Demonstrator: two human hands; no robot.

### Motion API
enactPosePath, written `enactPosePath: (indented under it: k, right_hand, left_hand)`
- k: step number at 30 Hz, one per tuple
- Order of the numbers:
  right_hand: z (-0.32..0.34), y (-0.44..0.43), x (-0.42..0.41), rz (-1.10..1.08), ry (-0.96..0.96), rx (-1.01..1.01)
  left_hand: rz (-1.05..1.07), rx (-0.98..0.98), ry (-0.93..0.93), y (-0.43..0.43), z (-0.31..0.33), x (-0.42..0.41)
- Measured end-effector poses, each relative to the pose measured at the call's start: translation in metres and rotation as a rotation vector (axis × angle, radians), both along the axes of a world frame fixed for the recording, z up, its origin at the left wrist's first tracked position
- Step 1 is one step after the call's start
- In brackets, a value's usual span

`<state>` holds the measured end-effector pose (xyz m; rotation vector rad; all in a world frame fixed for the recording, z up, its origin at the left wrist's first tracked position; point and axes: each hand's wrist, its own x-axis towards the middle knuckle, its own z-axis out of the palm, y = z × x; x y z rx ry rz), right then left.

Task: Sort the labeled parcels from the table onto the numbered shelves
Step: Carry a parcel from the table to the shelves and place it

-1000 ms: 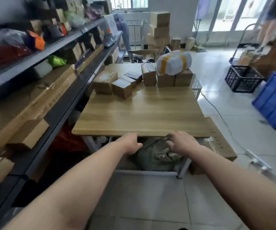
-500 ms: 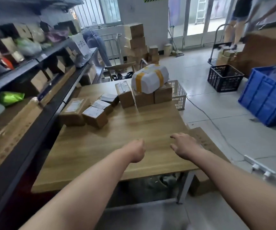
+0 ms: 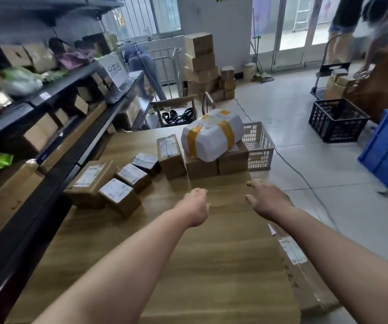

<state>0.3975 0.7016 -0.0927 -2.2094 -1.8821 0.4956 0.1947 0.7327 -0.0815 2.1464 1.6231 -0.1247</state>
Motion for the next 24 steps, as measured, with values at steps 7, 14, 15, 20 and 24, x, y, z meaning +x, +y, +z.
enactPosePath:
  k: [7, 14, 15, 20, 24]
  right_hand:
    - [0.007, 0.084, -0.014, -0.054, 0.025, 0.012]
    - [-0.005, 0.178, -0.028, -0.081, 0.08, 0.047]
    - [-0.007, 0.19, -0.029, -0.091, 0.088, 0.046]
    - [-0.012, 0.244, -0.035, -0.19, 0.156, 0.052]
    - [-0.026, 0.271, -0.042, -0.253, 0.261, 0.051]
  left_hand:
    - [0.079, 0.003, -0.103, 0.101, 0.004, -0.016]
    - [0.207, 0.165, -0.288, 0.212, 0.001, -0.017]
    - [0.234, 0.2, -0.315, 0.226, 0.002, -0.017]
    - [0.305, 0.19, -0.39, 0.284, 0.004, -0.011]
    - [0.336, 0.115, -0.442, 0.312, -0.007, -0.005]
